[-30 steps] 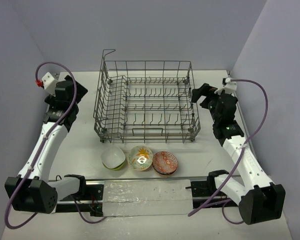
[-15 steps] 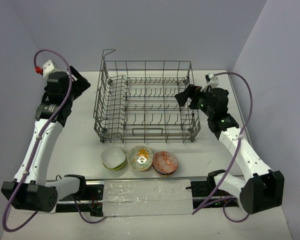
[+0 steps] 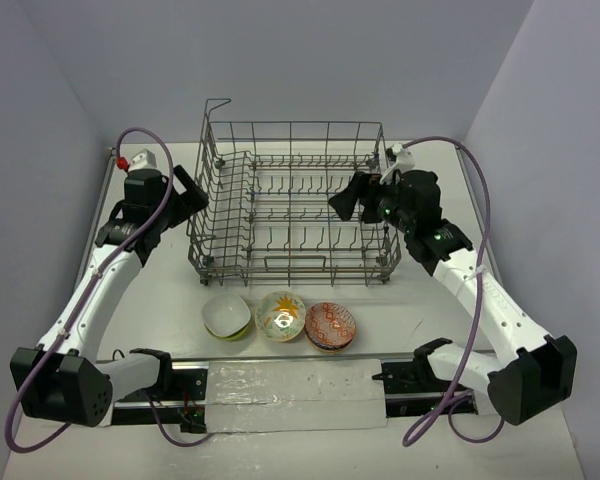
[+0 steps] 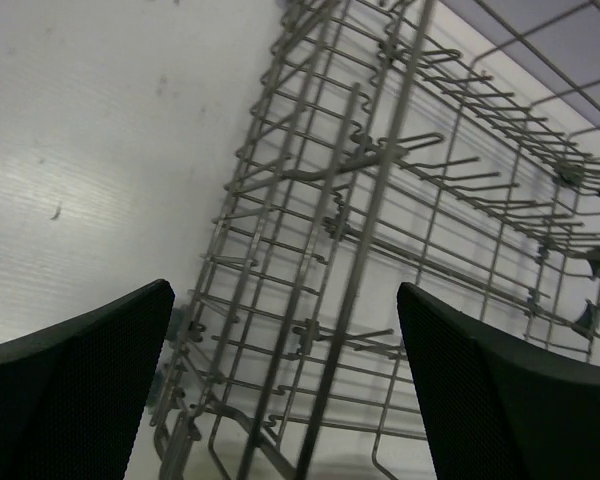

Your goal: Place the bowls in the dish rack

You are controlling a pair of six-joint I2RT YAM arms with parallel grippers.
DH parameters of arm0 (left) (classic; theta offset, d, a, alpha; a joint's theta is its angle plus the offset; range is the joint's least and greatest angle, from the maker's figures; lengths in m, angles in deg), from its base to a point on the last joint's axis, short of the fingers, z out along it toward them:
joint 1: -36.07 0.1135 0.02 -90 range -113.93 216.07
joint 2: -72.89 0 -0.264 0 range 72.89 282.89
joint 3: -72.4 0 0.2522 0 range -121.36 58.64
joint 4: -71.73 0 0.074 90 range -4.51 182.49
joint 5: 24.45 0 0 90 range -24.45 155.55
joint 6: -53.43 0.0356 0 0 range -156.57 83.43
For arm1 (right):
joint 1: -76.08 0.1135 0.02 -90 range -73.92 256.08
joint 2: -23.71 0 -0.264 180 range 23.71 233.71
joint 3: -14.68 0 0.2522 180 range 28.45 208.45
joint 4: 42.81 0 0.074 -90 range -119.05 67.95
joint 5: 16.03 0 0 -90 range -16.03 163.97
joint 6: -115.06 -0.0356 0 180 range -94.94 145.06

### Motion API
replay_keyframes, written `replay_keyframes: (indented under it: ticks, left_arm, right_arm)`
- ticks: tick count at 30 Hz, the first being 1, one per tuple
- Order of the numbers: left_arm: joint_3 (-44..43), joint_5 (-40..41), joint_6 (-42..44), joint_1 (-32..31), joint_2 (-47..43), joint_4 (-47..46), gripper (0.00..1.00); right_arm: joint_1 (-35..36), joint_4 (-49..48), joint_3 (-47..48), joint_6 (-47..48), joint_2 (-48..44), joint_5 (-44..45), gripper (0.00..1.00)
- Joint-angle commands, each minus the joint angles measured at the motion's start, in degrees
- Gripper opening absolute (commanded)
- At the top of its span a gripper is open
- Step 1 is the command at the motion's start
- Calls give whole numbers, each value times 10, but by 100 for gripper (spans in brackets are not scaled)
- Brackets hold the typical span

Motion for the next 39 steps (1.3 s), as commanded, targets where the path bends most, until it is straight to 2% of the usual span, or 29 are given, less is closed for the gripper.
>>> replay_keyframes:
  ticks: [1,5,8,12,20,21,23,28,30,35,36,39]
  left_arm:
    - [2,-54,12,-11,-25,-66,99]
    - [-9,-52,22,-11,-13,-45,99]
    - [-5,3,41,-11,-48,-48,99]
    - [-6,35,61,-11,-83,-43,98]
    - [-15,58,78,-11,-90,-33,93]
    - [-16,56,80,-11,-87,-34,87]
    - [-16,46,84,-11,-81,-35,83]
    - [-28,21,107,-22,-64,-31,58]
    - [-35,18,116,-32,-61,-23,53]
    - [-44,47,140,-76,-62,-12,49]
    - [-46,56,143,-82,-61,-6,44]
    - [-56,82,158,-102,-56,11,37]
  right_arm:
    - [35,34,31,20,-21,7,100]
    - [94,31,33,55,-41,17,95]
    - [135,52,43,91,-40,21,92]
    - [205,60,43,121,-35,10,89]
    - [349,65,52,145,46,68,83]
    - [358,48,49,142,60,68,82]
    - [379,35,44,131,75,55,82]
    - [410,12,57,112,133,42,79]
    - [433,18,70,114,162,61,77]
    - [475,20,97,122,193,92,77]
    - [484,19,99,122,204,90,77]
    - [498,21,117,120,226,95,77]
